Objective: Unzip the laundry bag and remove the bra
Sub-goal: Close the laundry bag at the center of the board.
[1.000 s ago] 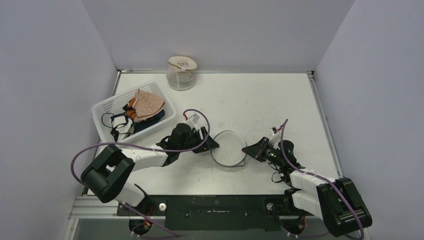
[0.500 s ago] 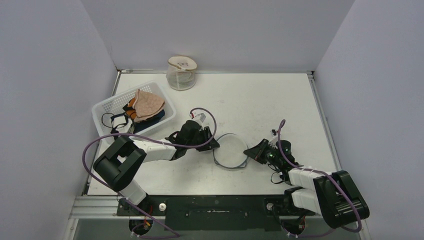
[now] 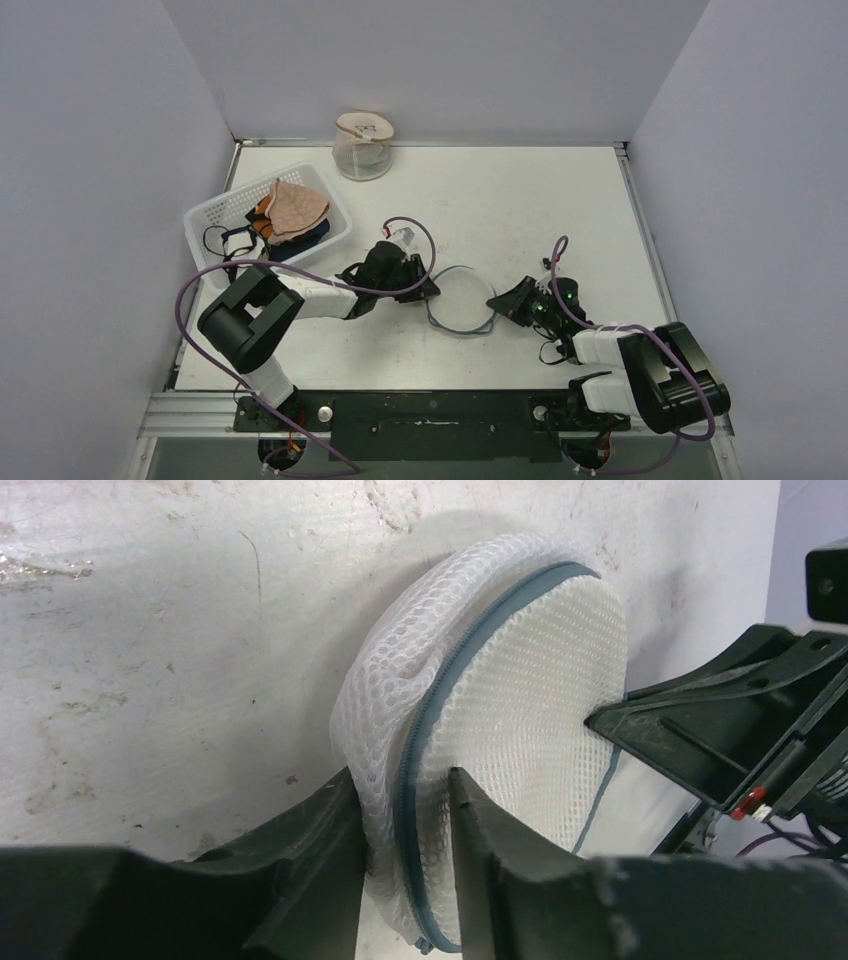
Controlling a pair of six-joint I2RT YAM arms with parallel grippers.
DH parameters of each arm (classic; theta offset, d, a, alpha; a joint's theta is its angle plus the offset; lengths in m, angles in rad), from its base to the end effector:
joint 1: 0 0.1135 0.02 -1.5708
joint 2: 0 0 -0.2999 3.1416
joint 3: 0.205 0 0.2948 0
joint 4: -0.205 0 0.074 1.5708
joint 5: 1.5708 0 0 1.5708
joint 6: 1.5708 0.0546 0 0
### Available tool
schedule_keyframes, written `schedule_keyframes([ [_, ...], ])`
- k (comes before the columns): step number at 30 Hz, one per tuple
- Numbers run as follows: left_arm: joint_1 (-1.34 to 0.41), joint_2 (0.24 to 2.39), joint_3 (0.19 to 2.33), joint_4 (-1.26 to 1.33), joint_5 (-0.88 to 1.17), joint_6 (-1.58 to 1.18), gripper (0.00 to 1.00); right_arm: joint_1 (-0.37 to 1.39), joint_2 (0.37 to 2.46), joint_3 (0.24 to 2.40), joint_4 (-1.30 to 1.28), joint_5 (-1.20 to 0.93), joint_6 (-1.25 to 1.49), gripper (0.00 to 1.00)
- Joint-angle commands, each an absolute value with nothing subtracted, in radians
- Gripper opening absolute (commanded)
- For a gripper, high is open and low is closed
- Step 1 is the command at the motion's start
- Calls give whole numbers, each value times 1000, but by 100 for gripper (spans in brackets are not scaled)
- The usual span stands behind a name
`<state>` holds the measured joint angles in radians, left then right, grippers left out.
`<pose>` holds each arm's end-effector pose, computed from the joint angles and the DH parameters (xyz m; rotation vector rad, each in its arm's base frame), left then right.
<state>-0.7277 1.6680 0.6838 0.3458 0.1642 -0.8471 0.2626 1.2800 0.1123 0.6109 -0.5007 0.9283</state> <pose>0.2640 -0.2471 0.1286 -0.0441 2.4079 -0.9976 0.1921 0.0788 0.0944 0.4398 2.2654 1.1955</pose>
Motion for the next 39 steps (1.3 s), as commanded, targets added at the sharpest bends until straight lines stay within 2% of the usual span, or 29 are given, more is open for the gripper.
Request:
schedule_keyframes([
  [1,-736,1695,694,390,191,-830,25,271,1300,135,654,-454,943,6],
  [7,-736,1658,635,457,285,-916,1,302,1221,159,530,-438,922,6],
  [10,-750,1602,563,501,307,-991,0,356,1116,185,354,-369,862,8],
  [14,-801,1520,483,471,246,-1054,0,395,971,202,157,-277,803,16],
  [16,-832,1495,444,458,196,-1095,0,400,915,204,100,-260,789,28],
  [18,-857,1485,411,458,157,-1127,0,405,871,210,52,-239,771,47],
  [20,-874,1485,400,444,120,-1140,0,410,829,236,-12,-214,751,59],
  [22,-883,1483,398,435,91,-1143,0,418,783,273,-79,-186,728,66],
  [24,-890,1479,409,415,59,-1138,0,438,739,319,-129,-158,709,69],
  [28,-914,1465,449,343,-13,-1111,0,490,684,350,-80,-227,690,65],
  [31,-929,1461,464,318,-49,-1105,0,528,712,311,69,-373,723,50],
  [34,-934,1458,465,309,-65,-1106,0,555,795,248,232,-453,776,38],
  [39,-939,1445,463,298,-88,-1104,0,568,961,164,382,-408,816,33],
])
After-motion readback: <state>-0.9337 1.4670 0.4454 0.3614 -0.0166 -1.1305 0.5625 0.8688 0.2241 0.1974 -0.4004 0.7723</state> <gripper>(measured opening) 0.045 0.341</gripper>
